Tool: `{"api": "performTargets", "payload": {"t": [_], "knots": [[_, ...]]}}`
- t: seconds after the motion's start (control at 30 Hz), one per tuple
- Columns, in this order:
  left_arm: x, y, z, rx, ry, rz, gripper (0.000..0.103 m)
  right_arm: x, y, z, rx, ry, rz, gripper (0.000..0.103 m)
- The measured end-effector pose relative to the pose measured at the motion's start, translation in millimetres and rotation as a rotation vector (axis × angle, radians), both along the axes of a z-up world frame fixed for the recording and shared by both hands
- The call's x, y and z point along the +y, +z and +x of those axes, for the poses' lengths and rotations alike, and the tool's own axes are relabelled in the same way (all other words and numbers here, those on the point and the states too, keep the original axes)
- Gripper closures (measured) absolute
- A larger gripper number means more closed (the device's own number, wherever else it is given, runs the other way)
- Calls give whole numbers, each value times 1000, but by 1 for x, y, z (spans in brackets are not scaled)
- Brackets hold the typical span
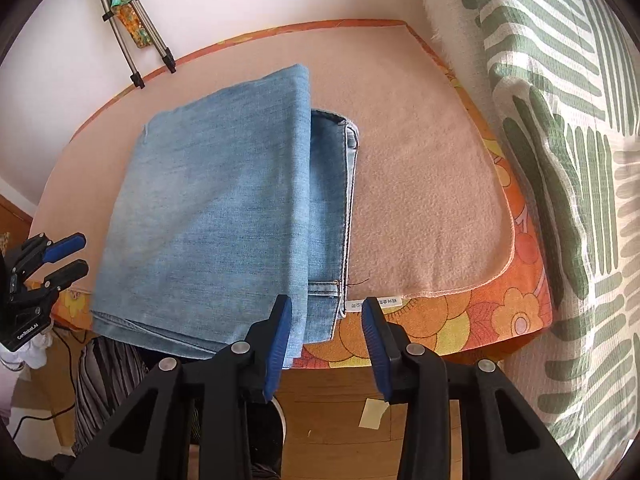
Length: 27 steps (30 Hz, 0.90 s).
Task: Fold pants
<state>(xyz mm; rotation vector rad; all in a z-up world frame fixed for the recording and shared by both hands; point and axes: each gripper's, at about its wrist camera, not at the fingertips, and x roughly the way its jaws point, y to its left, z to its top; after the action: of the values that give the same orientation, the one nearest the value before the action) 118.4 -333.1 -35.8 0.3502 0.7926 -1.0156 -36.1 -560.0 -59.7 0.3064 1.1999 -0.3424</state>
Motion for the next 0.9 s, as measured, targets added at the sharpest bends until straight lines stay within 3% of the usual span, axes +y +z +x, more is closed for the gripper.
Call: {"api": "performTargets", "payload": {"t": [0.2, 0.23, 0.27, 0.43, 0.5, 0.57, 0.67, 0.77, 0.9], "knots": [[19, 110, 31, -70, 48, -66, 68, 6, 48, -13, -200, -24, 13, 63], [19, 129, 34, -77, 48, -74, 62, 9, 56, -11, -230, -34, 19, 63], [19, 147, 37, -85, 45, -78, 56, 11, 62, -10, -259, -39, 22, 60], [13, 210, 47, -98, 56, -142, 52, 18, 93, -7, -374, -25, 0, 44], [11, 215, 51, -77, 62, -174, 47, 18, 98, -6, -404, -23, -23, 29], [9, 206, 53, -49, 66, -208, 43, 13, 96, -5, -419, -28, -52, 21], [3, 164, 55, 8, 65, -219, 42, -1, 80, 0, -404, -21, -74, 19], [-1, 93, 63, 158, 96, -228, 40, -18, 45, 12, -343, -24, -48, 15], [-7, -1, 78, 352, 207, -189, 40, -37, -3, 30, -333, -50, 50, 11]]}}
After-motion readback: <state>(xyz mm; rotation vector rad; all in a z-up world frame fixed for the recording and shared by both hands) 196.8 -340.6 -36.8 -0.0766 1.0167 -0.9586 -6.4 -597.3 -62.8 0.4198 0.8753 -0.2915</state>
